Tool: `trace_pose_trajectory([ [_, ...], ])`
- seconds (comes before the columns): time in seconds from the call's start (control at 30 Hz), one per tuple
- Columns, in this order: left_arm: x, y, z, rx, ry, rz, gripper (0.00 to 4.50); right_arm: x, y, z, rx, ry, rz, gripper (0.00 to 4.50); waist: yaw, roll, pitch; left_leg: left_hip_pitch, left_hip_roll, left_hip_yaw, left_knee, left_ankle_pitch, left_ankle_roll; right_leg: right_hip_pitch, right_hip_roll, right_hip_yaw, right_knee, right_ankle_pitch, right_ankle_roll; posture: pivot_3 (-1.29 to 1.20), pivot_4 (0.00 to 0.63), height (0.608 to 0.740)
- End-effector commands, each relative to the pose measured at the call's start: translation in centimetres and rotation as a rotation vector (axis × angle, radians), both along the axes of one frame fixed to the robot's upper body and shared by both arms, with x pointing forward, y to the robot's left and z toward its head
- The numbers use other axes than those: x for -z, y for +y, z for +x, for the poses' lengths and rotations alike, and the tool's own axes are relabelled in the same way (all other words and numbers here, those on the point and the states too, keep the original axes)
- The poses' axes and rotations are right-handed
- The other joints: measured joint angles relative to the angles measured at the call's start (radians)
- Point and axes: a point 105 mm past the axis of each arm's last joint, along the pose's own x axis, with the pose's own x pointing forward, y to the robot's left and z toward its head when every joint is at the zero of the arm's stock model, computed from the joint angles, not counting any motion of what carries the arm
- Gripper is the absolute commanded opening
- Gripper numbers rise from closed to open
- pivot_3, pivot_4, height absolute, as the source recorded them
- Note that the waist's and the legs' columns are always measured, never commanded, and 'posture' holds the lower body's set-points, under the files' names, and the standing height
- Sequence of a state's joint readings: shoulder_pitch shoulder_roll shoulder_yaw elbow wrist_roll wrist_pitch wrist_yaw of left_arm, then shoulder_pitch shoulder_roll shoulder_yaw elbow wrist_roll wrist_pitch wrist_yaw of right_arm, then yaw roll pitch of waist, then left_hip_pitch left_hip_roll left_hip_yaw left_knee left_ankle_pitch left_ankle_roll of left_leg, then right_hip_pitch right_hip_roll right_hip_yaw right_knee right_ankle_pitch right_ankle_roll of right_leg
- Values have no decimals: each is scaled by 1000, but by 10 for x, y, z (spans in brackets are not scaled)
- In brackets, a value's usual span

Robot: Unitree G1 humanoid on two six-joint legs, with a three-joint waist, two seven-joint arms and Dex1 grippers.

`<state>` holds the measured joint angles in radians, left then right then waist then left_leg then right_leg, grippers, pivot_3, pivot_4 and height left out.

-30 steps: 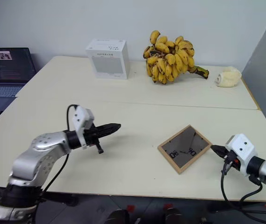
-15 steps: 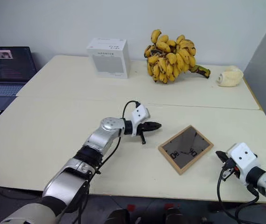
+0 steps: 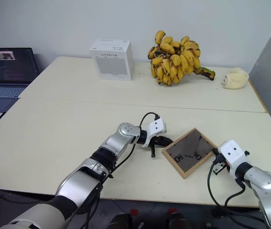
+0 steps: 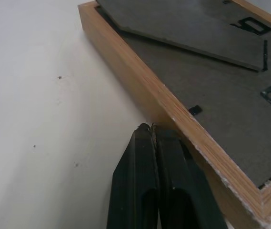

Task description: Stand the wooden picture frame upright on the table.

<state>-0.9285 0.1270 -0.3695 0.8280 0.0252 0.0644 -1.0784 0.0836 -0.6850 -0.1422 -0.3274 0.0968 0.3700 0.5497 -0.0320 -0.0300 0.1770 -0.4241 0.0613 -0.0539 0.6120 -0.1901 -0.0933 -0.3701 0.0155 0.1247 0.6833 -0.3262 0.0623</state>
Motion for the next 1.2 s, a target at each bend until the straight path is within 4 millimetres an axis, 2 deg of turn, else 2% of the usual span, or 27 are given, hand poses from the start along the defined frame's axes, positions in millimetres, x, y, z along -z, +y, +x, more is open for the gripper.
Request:
trace_pose_trajectory([
  [0.03, -16, -15, -4, 58, -61, -6, 57, -3, -10, 8, 44, -39, -31, 0, 0, 0, 0, 0, 0, 0, 0, 0, 0, 0, 0, 0, 0, 0, 0, 0, 150, 740],
  [0.2, -18, -17, -5, 58, -62, -11, 57, -15, -37, 10, 160, -98, -67, 0, 3, 0, 0, 0, 0, -1, 0, 0, 0, 1, 0, 0, 0, 0, 0, 0, 150, 740],
  [0.3, -18, -16, -6, 57, -67, -11, 57, -22, -53, 1, 195, -103, -83, 0, 3, 0, 0, 0, -1, -1, 0, 0, 0, 1, 0, 0, 0, 0, 0, 0, 150, 740],
  [0.4, -18, -15, -5, 53, -75, -8, 57, -17, -52, -8, 187, -70, -76, 0, 2, 1, 0, 0, -1, -1, 0, 0, 0, 1, 0, 0, 0, 0, 0, 0, 150, 740],
  [0.47, -18, -15, -4, 49, -74, -7, 57, -7, -49, -11, 180, -41, -69, 0, 1, 1, -1, 0, 0, -1, 0, 0, 0, 0, 0, 0, 0, 0, 0, 0, 150, 740],
  [0.6, -18, -16, -4, 54, -71, -3, 57, 12, -31, -10, 148, -8, -39, 0, -2, 1, -1, 0, 0, -1, 1, 0, 0, 1, 0, 0, 1, 0, 0, 0, 150, 740],
  [0.8, -15, -8, -5, 48, -73, 15, 57, 10, 7, 11, 56, -46, 1, 0, -5, 1, -1, 2, -1, 0, 2, 0, 0, 0, 0, 1, 6, 0, 0, 0, 150, 740],
  [1.07, -18, 40, -17, 34, -75, 45, 57, -13, 58, 53, -92, -120, 28, 0, -26, 1, 0, 5, 0, 0, 2, 1, 1, 0, 0, 1, 11, 0, 0, 0, 150, 740],
  [1.2, -21, 64, -19, -23, -82, 63, 57, -16, 79, 63, -159, -126, 37, 0, -25, 2, 0, 5, 0, -1, 2, 1, 1, 0, 0, 0, 13, -1, -1, 0, 150, 740],
])
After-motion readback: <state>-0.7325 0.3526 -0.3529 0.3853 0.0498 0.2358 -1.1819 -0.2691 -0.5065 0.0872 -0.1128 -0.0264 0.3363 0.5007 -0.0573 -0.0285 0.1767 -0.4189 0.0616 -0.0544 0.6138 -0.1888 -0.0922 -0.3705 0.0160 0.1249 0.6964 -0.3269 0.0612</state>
